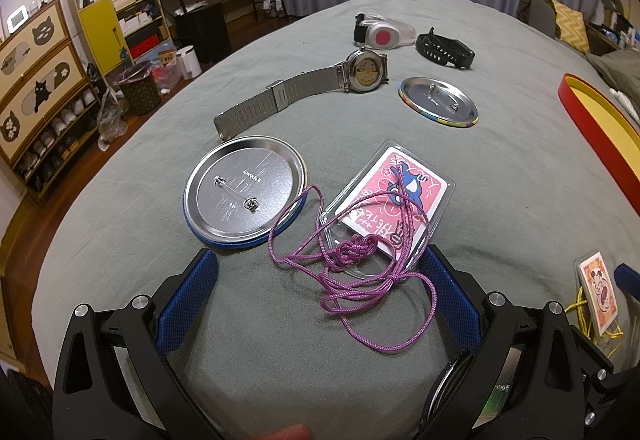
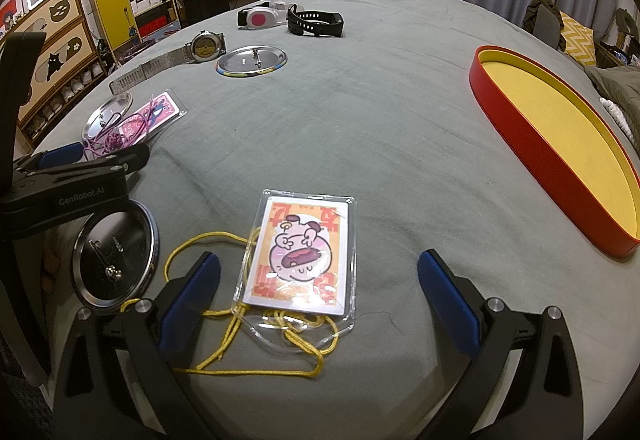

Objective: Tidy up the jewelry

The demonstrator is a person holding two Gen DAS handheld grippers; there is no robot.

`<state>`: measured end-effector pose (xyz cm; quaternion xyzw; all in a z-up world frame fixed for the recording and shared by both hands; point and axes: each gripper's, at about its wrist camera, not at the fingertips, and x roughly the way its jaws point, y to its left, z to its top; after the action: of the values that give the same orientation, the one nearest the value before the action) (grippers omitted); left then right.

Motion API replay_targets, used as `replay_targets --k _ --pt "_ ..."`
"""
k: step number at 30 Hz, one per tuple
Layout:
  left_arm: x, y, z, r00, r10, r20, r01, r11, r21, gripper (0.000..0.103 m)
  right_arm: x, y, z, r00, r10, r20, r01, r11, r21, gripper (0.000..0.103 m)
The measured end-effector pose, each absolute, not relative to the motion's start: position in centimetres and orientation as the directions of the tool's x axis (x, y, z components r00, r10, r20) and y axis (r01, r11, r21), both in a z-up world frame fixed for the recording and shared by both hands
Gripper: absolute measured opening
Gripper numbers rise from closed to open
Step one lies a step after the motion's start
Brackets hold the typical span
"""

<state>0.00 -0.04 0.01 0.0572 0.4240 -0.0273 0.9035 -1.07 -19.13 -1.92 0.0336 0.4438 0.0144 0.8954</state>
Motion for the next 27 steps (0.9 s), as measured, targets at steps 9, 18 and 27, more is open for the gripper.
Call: replay_targets --k 9,18,27 --pt "-0.01 -0.05 0.01 0.639 -0.001 -0.769 0.098 0.992 0.080 0.098 -1.08 -19.18 -1.93 0.608 0.056 -0.792 0.003 0.997 0.073 0.096" --pt "0.00 -0.03 0.01 0.638 -0.002 -0.770 0.098 0.992 0.079 0.098 -1.45 -19.15 -2.33 0.613 0.052 -0.788 0.008 0.997 0.071 0.096" --pt "0.82 0.11 0.93 0.597 -0.031 -0.802 0.157 0.984 0.079 0.098 -0.48 -19.08 -2.10 0.550 0.050 -0.834 0.012 0.998 0.067 0.096"
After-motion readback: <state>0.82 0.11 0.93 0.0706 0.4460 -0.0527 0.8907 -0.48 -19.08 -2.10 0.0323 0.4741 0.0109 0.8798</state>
